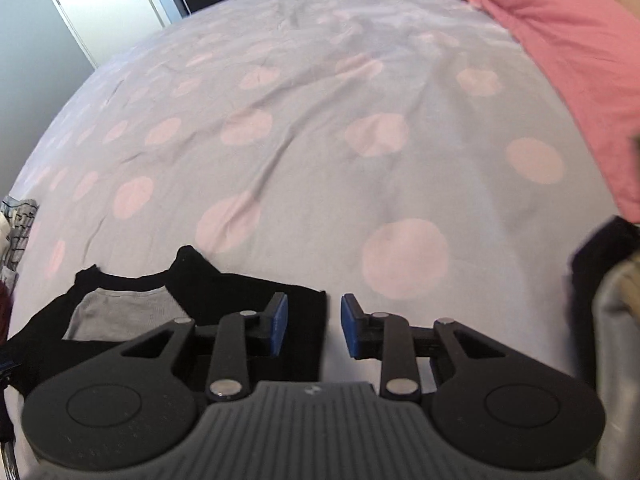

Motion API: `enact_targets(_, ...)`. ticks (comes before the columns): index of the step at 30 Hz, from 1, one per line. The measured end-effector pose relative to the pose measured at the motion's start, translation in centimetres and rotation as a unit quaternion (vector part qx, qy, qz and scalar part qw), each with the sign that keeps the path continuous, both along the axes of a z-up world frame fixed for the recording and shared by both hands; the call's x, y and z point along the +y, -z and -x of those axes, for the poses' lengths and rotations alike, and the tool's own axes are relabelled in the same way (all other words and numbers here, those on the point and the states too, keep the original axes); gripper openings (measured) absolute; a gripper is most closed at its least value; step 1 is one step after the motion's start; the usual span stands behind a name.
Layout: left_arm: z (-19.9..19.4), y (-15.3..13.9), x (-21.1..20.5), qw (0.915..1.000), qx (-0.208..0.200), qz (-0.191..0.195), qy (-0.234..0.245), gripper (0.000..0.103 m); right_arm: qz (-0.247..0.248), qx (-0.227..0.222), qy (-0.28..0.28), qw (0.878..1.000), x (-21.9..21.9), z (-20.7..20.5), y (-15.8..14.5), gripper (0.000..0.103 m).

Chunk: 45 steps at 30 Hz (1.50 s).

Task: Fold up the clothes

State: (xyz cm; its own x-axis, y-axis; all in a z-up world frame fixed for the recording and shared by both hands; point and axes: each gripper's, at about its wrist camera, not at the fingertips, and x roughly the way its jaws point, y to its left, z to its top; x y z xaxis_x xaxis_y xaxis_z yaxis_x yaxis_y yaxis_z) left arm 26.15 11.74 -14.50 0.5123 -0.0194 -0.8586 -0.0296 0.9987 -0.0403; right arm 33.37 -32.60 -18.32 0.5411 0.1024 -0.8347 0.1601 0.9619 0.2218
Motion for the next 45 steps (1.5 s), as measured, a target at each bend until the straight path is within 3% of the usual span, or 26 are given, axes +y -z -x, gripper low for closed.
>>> enact_targets(6, -0.7, 1.0, -0.1, 0.9999, 0.009, -0.007, 0.005, 0.037, 0.031, 0.018, -0.022, 0.999, 1.2, -2.0, 2.3, 0.029)
enact_targets(7, -0.7, 1.2, -0.1, 0.9999, 0.012, -0.010, 0.006, 0.037, 0.035, 0.022, -0.027, 0.999, 1.4, -2.2, 2.7, 0.011)
enact_targets(8, -0.7, 1.4, -0.1, 0.9998, 0.015, -0.014, 0.007, 0.037, 0.038, 0.030, -0.032, 0.998, 1.5, -2.2, 3.1, 0.004)
enact_targets(10, -0.6, 1.6, 0.1, 0.9998, 0.014, -0.013, 0.007, 0.037, 0.044, 0.029, -0.026, 0.998, 1.3, -2.3, 3.3, 0.003)
enact_targets(13, -0.5, 1.6, 0.2, 0.9999, 0.010, -0.010, 0.006, 0.037, 0.065, -0.003, 0.031, 0.997, -0.1, -1.9, 2.3, 0.003)
enact_targets(15, -0.5, 1.6, 0.3, 0.9999, 0.008, -0.009, 0.005, 0.037, 0.038, 0.000, 0.050, 0.998, -1.2, -2.0, 2.3, 0.003)
enact_targets(21, -0.3, 1.0, 0.3, 0.9999, -0.008, 0.002, 0.009, 0.037, 0.024, 0.022, 0.040, 0.999, -1.4, -2.0, 3.3, 0.006)
enact_targets(24, -0.3, 0.6, 0.3, 0.9999, -0.012, 0.005, 0.009, 0.037, 0.016, 0.009, 0.049, 0.999, -1.9, -1.4, 2.3, 0.029)
enact_targets(31, -0.1, 0.4, 0.5, 0.9999, -0.011, 0.006, -0.005, 0.037, -0.017, 0.029, 0.004, 0.999, -0.8, 0.0, 2.0, 0.028)
enact_targets(36, 0.0, 0.2, 0.6, 0.9998, -0.011, 0.011, -0.010, 0.037, 0.017, 0.036, -0.032, 0.999, 1.3, 0.2, 3.3, 0.030)
enact_targets(37, 0.0, 0.2, 0.5, 0.9998, -0.011, 0.011, -0.009, 0.037, 0.028, 0.035, -0.040, 0.998, 1.6, 0.1, 3.5, 0.029)
enact_targets(39, 0.0, 0.3, 0.5, 0.9999, -0.010, 0.010, -0.008, 0.037, 0.056, 0.036, -0.051, 0.996, 2.1, 0.1, 3.4, 0.008)
enact_targets(45, 0.1, 0.4, 0.6, 0.9999, -0.008, 0.010, -0.009, 0.037, 0.049, 0.025, 0.037, 0.998, -0.9, 0.4, 3.0, 0.001)
